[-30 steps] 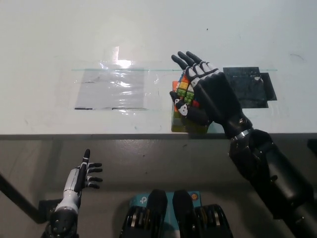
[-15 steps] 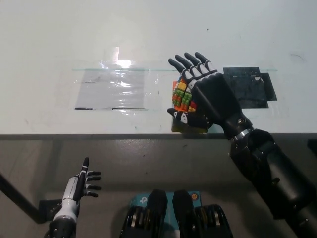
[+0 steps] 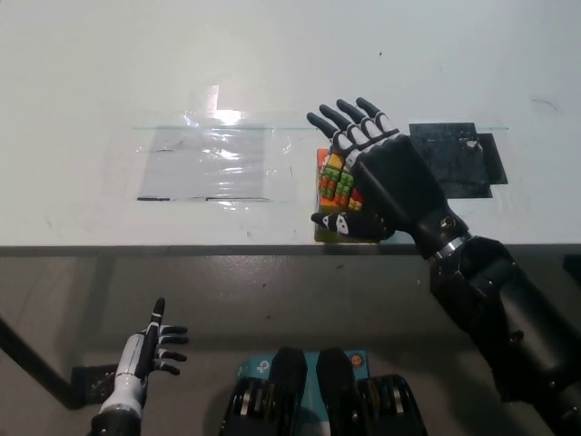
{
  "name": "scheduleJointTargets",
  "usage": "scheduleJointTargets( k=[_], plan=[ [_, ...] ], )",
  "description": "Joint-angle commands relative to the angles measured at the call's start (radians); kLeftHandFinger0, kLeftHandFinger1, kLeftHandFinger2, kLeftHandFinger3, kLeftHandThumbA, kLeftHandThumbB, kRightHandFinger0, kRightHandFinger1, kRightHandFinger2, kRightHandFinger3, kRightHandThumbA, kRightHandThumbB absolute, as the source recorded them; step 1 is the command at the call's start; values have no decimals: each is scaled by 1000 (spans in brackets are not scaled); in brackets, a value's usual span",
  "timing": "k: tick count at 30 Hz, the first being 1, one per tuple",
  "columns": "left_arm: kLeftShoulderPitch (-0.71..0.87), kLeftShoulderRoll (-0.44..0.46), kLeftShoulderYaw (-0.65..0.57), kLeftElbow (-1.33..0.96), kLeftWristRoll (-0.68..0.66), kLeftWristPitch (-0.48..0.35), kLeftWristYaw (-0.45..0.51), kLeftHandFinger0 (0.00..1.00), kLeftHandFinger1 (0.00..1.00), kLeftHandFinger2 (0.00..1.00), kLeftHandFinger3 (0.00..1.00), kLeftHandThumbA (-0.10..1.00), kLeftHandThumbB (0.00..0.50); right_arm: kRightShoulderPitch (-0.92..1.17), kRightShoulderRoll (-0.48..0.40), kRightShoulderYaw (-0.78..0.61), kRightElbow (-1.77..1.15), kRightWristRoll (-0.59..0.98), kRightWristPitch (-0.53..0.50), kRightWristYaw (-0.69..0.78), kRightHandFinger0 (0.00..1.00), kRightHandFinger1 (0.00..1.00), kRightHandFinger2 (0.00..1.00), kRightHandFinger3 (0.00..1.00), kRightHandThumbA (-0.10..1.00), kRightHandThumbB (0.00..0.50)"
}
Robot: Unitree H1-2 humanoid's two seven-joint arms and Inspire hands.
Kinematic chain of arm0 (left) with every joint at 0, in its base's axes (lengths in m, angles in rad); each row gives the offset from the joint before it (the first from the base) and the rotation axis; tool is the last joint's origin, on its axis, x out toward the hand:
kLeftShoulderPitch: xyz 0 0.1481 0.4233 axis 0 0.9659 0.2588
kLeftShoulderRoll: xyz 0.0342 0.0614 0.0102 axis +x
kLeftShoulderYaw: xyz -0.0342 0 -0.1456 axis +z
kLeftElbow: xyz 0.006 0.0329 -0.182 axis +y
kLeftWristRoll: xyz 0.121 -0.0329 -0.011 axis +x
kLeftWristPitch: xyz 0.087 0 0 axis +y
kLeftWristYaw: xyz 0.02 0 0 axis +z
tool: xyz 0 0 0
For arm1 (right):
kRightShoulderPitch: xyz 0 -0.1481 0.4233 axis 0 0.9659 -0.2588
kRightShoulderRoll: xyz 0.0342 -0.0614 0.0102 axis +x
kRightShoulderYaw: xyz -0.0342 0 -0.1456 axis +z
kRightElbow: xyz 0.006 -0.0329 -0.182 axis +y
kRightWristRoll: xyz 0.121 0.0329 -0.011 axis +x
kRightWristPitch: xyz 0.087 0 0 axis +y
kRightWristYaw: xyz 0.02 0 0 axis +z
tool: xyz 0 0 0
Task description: The robot uses its right hand to pick up the small cube kept on the middle on the desk and place it on the bigger cube kept next to it
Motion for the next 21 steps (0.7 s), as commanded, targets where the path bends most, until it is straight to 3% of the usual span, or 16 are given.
scheduleJointTargets(
  k=[1, 6, 7, 9, 12, 14, 16, 18, 20, 21],
  plan=[
    [-4, 7, 0, -18, 2, -16, 10, 418, 459, 564, 526, 1000, 96, -23, -8, -9, -56, 4, 4, 51, 1000, 1000, 1000, 1000, 944, 382],
    [10, 4, 5, -27, -5, -9, 5, 411, 449, 561, 526, 1000, 114, -14, -10, -22, -98, 29, 6, 94, 1000, 1000, 1000, 1000, 918, 381],
    [15, 5, 0, -22, 3, -31, 7, 404, 442, 552, 517, 1000, 89, -12, -15, -25, -119, 31, 14, 115, 1000, 1000, 1000, 1000, 917, 385],
    [18, 4, -1, -21, 3, -34, 7, 402, 440, 549, 513, 1000, 87, -10, -13, -27, -122, 30, 13, 123, 1000, 1000, 1000, 1000, 917, 384],
    [18, 1, 5, -16, -6, -24, 2, 455, 491, 611, 558, 1000, 115, -8, -19, -36, -141, 36, 8, 133, 1000, 1000, 1000, 1000, 892, 385],
    [22, -3, 10, -14, -13, -29, 0, 431, 468, 586, 545, 1000, 111, -1, -19, -45, -166, 56, -1, 138, 1000, 1000, 1000, 1000, 852, 383],
    [22, -4, 11, -7, -15, -39, -6, 410, 451, 563, 514, 1000, 100, 15, -24, -51, -219, 57, 16, 169, 1000, 1000, 1000, 1000, 862, 376],
    [22, -5, 11, 5, -11, -45, 1, 431, 469, 584, 547, 1000, 109, 44, -34, -63, -292, 62, 36, 207, 1000, 1000, 1000, 1000, 881, 373],
    [21, -5, 12, 11, -14, -51, 0, 420, 460, 571, 529, 1000, 106, 64, -35, -73, -332, 57, 41, 216, 1000, 1000, 1000, 1000, 888, 386],
    [22, -5, 14, 12, -18, -51, -6, 444, 477, 595, 546, 1000, 124, 113, -44, -98, -428, 61, 48, 216, 1000, 1000, 1000, 1000, 841, 406]
  ],
)
